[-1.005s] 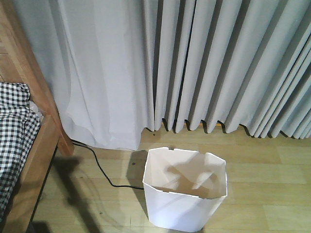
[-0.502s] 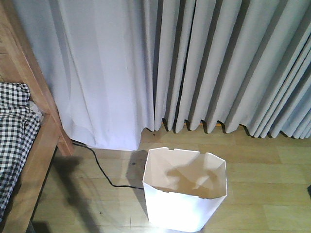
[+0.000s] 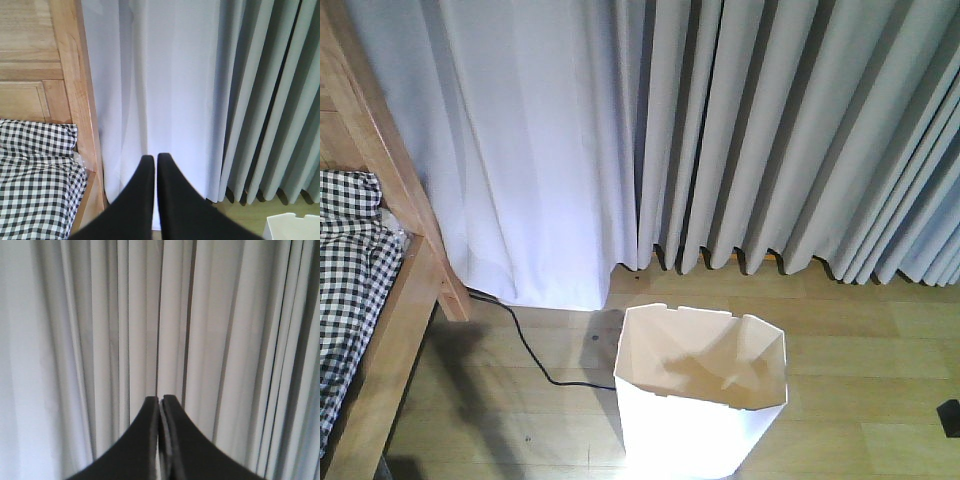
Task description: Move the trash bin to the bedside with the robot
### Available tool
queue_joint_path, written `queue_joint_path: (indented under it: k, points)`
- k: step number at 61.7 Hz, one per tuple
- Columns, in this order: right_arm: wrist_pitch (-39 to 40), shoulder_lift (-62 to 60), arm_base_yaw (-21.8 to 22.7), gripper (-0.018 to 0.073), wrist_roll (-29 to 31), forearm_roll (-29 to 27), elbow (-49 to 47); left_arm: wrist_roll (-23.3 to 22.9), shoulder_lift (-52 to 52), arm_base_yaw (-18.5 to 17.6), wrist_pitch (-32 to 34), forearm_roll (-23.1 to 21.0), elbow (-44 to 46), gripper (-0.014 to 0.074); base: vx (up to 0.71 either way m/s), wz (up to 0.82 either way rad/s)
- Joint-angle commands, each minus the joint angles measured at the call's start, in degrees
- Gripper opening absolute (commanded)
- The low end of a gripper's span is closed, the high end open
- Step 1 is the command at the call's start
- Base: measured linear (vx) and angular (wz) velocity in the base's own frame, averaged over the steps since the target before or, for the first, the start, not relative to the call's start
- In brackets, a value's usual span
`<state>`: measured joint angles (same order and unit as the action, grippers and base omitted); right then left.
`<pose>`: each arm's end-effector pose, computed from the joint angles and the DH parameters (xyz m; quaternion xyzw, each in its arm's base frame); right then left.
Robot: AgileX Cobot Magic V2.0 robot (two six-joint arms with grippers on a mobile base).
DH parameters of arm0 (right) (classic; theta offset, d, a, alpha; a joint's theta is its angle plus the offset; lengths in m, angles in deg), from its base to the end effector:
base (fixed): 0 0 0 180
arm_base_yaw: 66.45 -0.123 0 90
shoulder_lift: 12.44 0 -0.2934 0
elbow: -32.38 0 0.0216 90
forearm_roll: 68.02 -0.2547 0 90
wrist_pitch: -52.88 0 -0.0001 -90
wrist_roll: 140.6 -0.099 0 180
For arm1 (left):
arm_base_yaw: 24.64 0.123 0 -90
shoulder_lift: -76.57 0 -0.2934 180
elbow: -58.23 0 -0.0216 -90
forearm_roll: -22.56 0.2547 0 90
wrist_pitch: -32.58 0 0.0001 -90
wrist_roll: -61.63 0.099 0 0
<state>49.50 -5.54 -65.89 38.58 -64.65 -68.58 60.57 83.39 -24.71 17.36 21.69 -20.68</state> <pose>0.0602 -0.0009 0.1989 -0.0109 0.7028 -0.0205 0.7110 0.0582 -0.0005 0.1794 -0.0110 0.7713 -0.0125 0.6363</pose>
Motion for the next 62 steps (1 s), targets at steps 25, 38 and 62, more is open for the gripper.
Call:
queue_joint_path:
  k: [25,38,62]
  points:
    - [3.4,-0.7,0.7,-0.0009,-3.4,4.4,0.4,-0.3,-0.8,-0.1,4.0,-0.2,-1.1,-0.0006,0.0,0.0]
    - [3.4,-0.7,3.4,-0.0009,-2.9,4.1,0.4,-0.3,-0.8,-0.1,4.0,-0.2,-1.1,-0.0006,0.0,0.0]
    - [3.4,-0.7,3.3,-0.0009,2.3,0.0,0.4,-0.3,-0.8,-0.1,4.0,-0.2,-1.1,-0.0006,0.0,0.0]
